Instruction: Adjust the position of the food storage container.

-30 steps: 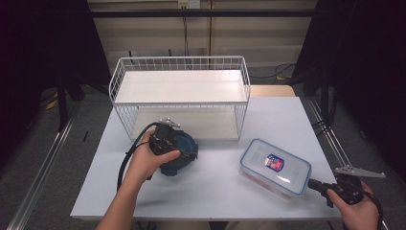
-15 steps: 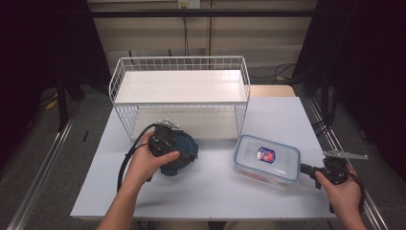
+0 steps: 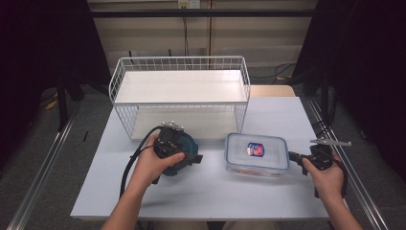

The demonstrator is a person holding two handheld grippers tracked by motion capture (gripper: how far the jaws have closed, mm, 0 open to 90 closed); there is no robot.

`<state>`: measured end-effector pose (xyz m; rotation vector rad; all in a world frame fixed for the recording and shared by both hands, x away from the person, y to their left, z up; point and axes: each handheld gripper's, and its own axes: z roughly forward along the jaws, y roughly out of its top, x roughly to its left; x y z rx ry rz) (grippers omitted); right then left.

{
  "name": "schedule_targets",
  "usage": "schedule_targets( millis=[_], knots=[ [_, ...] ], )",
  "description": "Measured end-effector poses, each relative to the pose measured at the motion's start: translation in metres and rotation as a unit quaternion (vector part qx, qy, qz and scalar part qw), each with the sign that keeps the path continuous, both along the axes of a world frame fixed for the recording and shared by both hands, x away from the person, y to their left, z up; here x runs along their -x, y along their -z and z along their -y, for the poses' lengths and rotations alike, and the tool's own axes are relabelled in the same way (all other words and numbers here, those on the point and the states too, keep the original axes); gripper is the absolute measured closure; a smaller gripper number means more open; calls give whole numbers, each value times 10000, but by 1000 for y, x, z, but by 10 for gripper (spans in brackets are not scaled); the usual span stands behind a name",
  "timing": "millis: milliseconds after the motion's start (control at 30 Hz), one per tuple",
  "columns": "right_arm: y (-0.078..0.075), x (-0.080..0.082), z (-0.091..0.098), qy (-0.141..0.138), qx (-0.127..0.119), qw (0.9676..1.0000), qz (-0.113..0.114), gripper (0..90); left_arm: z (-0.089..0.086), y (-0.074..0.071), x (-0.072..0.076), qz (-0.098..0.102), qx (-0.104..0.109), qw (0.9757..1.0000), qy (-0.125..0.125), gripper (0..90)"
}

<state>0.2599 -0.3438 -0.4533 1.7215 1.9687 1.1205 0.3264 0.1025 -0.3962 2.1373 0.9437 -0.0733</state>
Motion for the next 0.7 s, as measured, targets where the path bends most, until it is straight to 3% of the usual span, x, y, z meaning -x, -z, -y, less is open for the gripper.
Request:
schedule_targets(
  millis=[100,267,367,533,600,667,700],
  knots=[
    [-2,-3,-4,-46,-12,10000,86,900,3,1,1,-54,169,9998,-80,54],
    [-4,-7,-10,-136,-55,9997,204,900,10,3,1,-74,267,9995,-145,51],
    [-3,-8,-15,-177,-143,9996,191,900,17,5,2,-38,313,9994,-162,43],
    [-4,-8,-20,-254,-94,9994,209,900,30,10,4,-85,575,9979,-276,32],
    [-5,-6,-20,-172,-135,9994,269,847,36,11,5,-78,670,9974,-267,28],
    [-7,-4,-17,-17,-109,9988,467,715,42,12,6,-85,783,9964,-326,17],
    [-7,-4,-16,19,-146,9988,474,694,44,13,7,-61,783,9963,-346,10]
  ],
)
